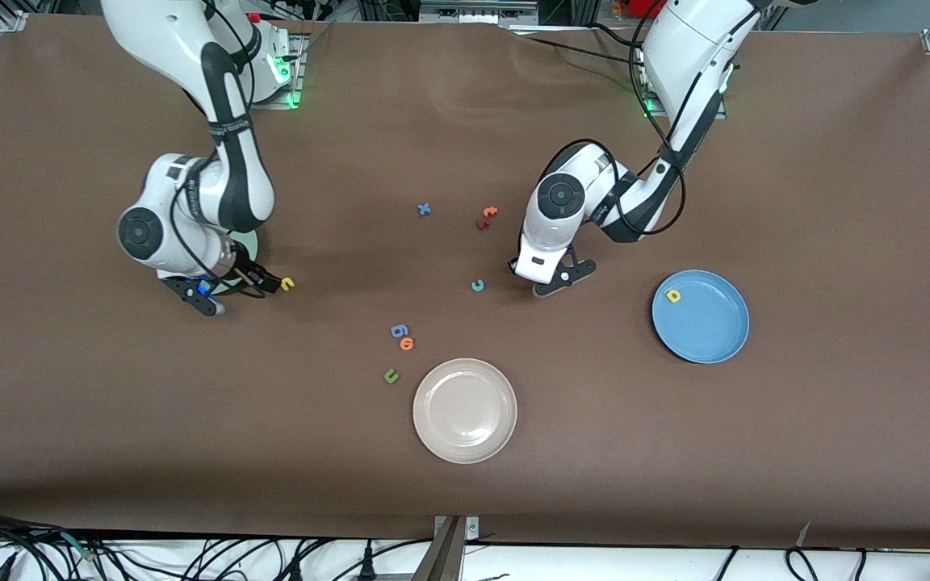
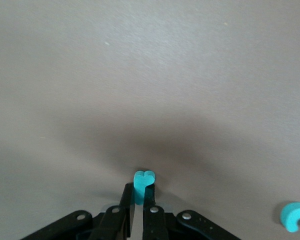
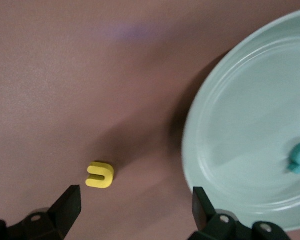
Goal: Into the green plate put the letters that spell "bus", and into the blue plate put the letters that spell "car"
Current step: 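Grasp the yellow u with the right gripper while the left places the L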
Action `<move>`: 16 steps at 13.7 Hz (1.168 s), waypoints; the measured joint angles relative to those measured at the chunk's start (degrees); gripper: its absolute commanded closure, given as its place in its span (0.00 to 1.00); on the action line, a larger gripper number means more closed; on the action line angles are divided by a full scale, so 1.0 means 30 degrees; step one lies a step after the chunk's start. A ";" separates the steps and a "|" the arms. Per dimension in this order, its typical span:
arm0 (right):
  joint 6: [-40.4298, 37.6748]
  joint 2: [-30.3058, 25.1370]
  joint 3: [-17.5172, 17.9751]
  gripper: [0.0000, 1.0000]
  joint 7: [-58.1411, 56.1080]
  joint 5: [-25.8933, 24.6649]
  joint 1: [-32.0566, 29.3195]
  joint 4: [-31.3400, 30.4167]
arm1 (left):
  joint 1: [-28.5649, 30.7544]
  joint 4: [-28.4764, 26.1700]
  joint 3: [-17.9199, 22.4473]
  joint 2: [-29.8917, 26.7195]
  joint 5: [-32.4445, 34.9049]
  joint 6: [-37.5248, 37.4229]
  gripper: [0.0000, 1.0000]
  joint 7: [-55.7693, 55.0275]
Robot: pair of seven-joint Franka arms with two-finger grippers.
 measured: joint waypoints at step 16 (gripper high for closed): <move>0.1569 0.1339 0.0165 0.52 0.0037 0.2737 0.0594 -0.0053 | 0.8072 0.5090 0.1067 0.0467 0.1855 -0.9633 0.46 2.0561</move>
